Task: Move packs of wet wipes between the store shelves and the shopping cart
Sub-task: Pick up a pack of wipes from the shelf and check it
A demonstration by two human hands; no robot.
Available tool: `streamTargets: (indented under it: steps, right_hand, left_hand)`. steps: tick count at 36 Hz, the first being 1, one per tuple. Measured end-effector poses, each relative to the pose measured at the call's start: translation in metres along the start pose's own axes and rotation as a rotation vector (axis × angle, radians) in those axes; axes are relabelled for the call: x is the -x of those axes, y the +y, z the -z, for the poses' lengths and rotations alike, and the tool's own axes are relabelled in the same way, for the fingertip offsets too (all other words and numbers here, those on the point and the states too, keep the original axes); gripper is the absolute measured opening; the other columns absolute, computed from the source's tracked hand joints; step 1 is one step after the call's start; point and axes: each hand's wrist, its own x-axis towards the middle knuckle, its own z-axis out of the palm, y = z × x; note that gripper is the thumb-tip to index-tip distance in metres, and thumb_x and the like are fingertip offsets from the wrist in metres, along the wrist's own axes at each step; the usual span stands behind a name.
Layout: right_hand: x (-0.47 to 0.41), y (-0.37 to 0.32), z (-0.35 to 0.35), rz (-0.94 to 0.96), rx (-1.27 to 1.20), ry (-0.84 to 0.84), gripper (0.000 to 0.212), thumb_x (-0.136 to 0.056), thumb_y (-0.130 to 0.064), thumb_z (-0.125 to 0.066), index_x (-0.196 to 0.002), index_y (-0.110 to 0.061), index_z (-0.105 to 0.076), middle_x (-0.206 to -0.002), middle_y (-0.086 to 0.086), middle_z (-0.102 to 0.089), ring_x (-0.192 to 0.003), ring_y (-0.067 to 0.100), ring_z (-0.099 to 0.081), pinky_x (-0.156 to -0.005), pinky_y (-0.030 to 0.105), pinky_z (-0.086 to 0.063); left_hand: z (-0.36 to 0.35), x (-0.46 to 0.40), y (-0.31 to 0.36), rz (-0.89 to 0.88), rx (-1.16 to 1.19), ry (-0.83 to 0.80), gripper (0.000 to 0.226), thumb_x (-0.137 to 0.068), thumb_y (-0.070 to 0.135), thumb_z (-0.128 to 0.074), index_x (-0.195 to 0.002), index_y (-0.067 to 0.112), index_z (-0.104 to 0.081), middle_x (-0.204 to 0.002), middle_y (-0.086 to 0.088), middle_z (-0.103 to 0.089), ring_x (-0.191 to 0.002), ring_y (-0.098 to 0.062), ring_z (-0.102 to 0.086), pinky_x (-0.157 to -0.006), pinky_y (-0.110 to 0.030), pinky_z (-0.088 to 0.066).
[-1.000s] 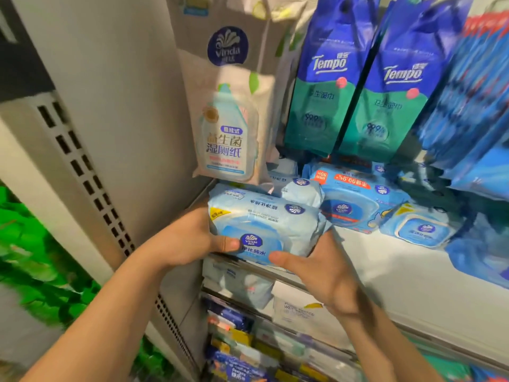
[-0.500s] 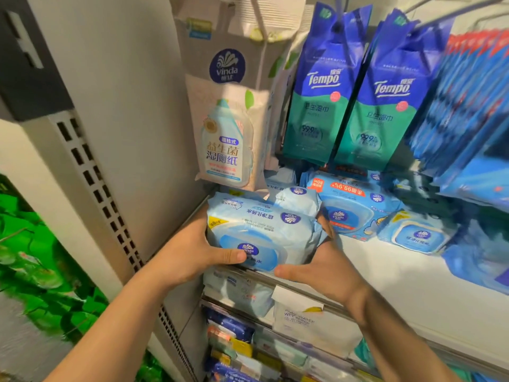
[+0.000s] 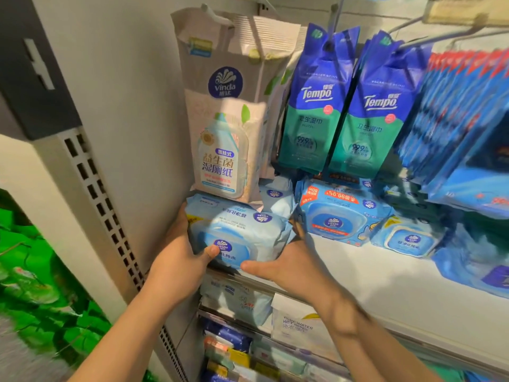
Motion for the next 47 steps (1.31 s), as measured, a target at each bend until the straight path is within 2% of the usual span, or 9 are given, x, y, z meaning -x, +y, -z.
streamTargets:
  steps: [6,8,12,14,19,30,37,43,47]
  right_hand:
    - [0.001,-0.007,-0.001,-0.010,-0.123,-0.044,0.074,-0.065,-0.031,-0.095,-0.132,-0.027,-0.061,-0.128,-0.009,-0.066,-0.111,-0.003,-0.065,-0.093,0.017,-0.054]
    - [0.005,-0.011,0.001,-0.012,-0.370,-0.040,0.075,-0.075,-0.019,-0.088,-0.141,-0.020,-0.052,-0.126,-0.009,-0.069,-0.104,0.000,-0.069,-0.084,0.021,-0.058]
    - [0.000,-0.008,-0.011,-0.112,-0.767,0.270,0.079,-0.083,-0.068,-0.064,-0.148,-0.026,-0.050,-0.145,-0.005,-0.059,-0.130,0.011,-0.057,-0.114,0.041,-0.042]
    - [-0.006,-0.013,-0.023,-0.179,-0.893,0.303,0.064,-0.091,-0.070,-0.053,-0.134,-0.024,-0.064,-0.131,0.006,-0.069,-0.121,0.024,-0.066,-0.107,0.052,-0.048]
    - [-0.017,-0.031,-0.037,-0.274,-1.003,0.264,0.052,-0.105,-0.055,-0.030,-0.105,-0.019,-0.069,-0.086,0.000,-0.079,-0.080,0.015,-0.076,-0.080,0.038,-0.060]
    - [-0.016,-0.032,-0.028,-0.355,-0.841,0.259,0.044,-0.106,-0.050,-0.038,-0.104,-0.018,-0.069,-0.081,-0.005,-0.079,-0.071,0.009,-0.075,-0.055,0.023,-0.058]
    - [0.008,-0.034,-0.018,-0.355,-0.602,0.309,0.051,-0.090,-0.062,-0.053,-0.122,-0.026,-0.070,-0.118,-0.009,-0.075,-0.113,0.014,-0.069,-0.107,0.046,-0.050]
    - [0.047,-0.037,-0.014,-0.294,-0.350,0.368,0.032,-0.085,-0.052,-0.059,-0.083,-0.021,-0.065,-0.082,-0.012,-0.066,-0.084,0.012,-0.059,-0.090,0.044,-0.050]
    - [0.070,-0.035,-0.010,-0.258,-0.151,0.381,0.002,-0.097,-0.027,-0.064,-0.098,-0.028,-0.066,-0.085,-0.025,-0.066,-0.080,-0.010,-0.061,-0.082,0.019,-0.044]
  left_hand:
    - [0.003,0.005,0.002,0.068,-0.043,0.019,0.031,-0.093,0.033,-0.072,-0.087,0.034,-0.041,-0.079,0.014,-0.053,-0.085,-0.019,-0.055,-0.075,-0.029,-0.037]
    - [0.004,0.009,0.001,0.060,-0.056,0.056,0.035,-0.093,0.039,-0.071,-0.086,0.030,-0.038,-0.076,0.010,-0.052,-0.079,-0.016,-0.050,-0.072,-0.030,-0.036]
    - [0.006,0.012,-0.001,0.065,-0.083,0.082,0.045,-0.089,0.052,-0.071,-0.088,0.019,-0.041,-0.079,0.004,-0.055,-0.073,-0.015,-0.053,-0.062,-0.031,-0.034]
    - [0.007,0.014,0.001,0.105,-0.061,0.059,0.050,-0.085,0.058,-0.071,-0.078,0.016,-0.044,-0.074,0.005,-0.055,-0.065,-0.006,-0.048,-0.053,-0.025,-0.030]
    - [0.009,0.012,0.003,0.095,-0.017,0.001,0.041,-0.085,0.057,-0.072,-0.082,0.026,-0.045,-0.073,0.012,-0.055,-0.066,0.001,-0.049,-0.052,-0.018,-0.032]
    - [0.003,0.014,0.001,0.114,-0.018,0.019,0.043,-0.090,0.055,-0.067,-0.078,0.027,-0.036,-0.076,0.008,-0.050,-0.077,-0.017,-0.052,-0.070,-0.033,-0.042]
    - [0.004,0.028,-0.001,0.017,0.097,0.075,0.042,-0.089,0.048,-0.073,-0.098,0.025,-0.039,-0.078,0.023,-0.037,-0.067,0.007,-0.037,-0.055,-0.015,-0.030]
    - [0.006,0.041,-0.012,-0.078,0.109,0.089,0.041,-0.087,0.053,-0.070,-0.087,0.024,-0.041,-0.083,0.009,-0.052,-0.067,-0.004,-0.049,-0.052,-0.021,-0.031]
    - [0.003,0.049,-0.025,-0.123,0.129,0.052,0.059,-0.088,0.051,-0.069,-0.135,0.021,-0.050,-0.118,0.007,-0.052,-0.110,-0.015,-0.051,-0.082,-0.024,-0.037]
